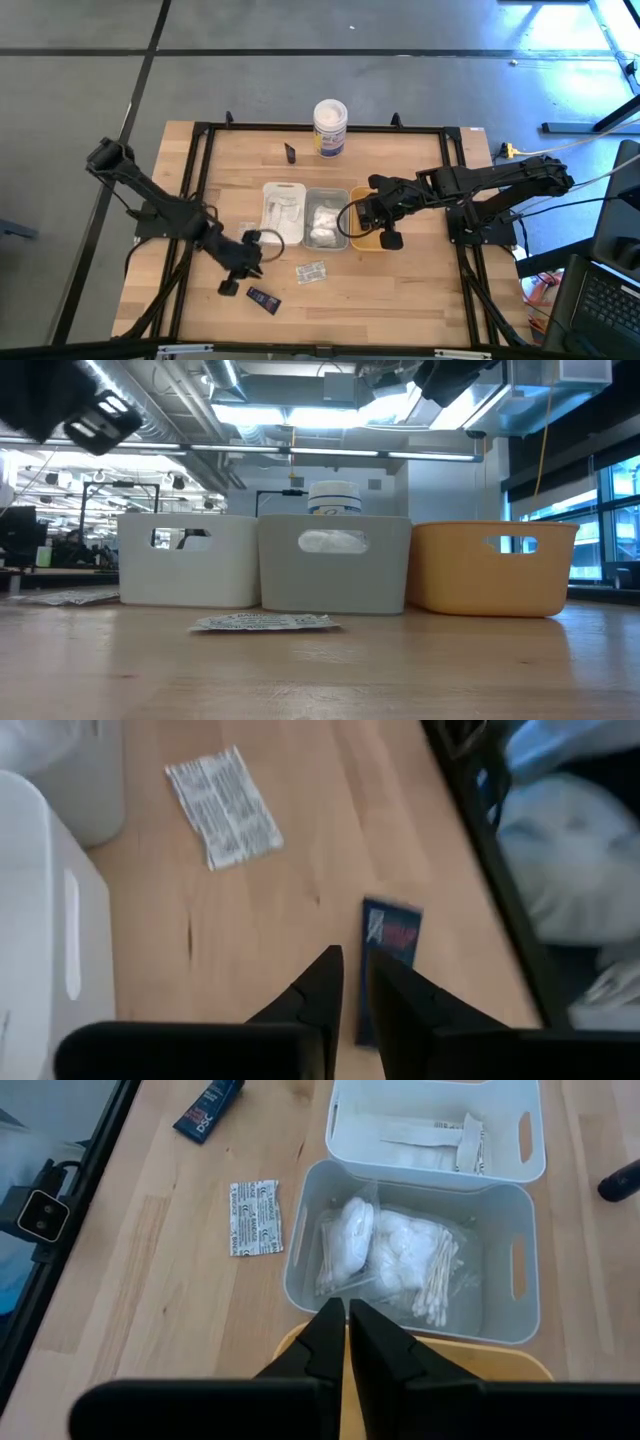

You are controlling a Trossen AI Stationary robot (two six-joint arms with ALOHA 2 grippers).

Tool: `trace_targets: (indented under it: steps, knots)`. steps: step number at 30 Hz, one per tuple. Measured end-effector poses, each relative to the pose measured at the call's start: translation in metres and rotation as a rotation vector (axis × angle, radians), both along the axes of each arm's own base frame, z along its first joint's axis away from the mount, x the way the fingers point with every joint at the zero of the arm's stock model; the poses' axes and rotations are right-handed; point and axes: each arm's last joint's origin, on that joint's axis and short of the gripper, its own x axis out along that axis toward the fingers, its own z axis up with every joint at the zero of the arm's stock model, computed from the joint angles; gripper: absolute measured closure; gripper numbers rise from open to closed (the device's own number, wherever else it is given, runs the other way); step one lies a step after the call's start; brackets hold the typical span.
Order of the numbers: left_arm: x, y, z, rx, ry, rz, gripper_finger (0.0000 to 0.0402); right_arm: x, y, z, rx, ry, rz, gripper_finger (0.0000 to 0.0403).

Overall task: Pick & Place Travel size toiletries
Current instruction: Put the blue shave cream into the yellow bin

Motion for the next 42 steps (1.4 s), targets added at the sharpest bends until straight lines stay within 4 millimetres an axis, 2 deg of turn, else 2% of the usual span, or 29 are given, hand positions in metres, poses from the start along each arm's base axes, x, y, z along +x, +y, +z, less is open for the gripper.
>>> trace_targets:
  steps: [6, 16, 22, 34, 38, 42]
  knots:
    - [-0.01, -0.022, -0.017, 0.099, 0.047, -0.022, 0.0376, 0.0, 0.0, 0.0, 0.017, 0.001, -0.019, 0.0381]
    - [-0.014, -0.034, -0.043, 0.195, 0.16, -0.061, 0.0384, 0.001, 0.0, 0.001, 0.028, -0.013, -0.028, 0.0381]
    - [-0.015, -0.03, -0.047, 0.181, 0.239, -0.021, 0.0336, 0.002, 0.0, 0.002, 0.029, -0.019, -0.028, 0.0381]
    - [-0.016, -0.031, -0.048, 0.142, 0.273, 0.019, 0.0226, 0.003, 0.0, 0.002, 0.031, -0.031, -0.028, 0.0381]
    - [-0.017, -0.033, -0.048, 0.08, 0.315, 0.048, 0.02, 0.003, 0.001, 0.002, 0.034, -0.031, -0.031, 0.0381]
    - [-0.017, -0.041, -0.048, 0.051, 0.283, 0.022, 0.0186, 0.003, 0.0, 0.002, 0.034, -0.031, -0.031, 0.0381]
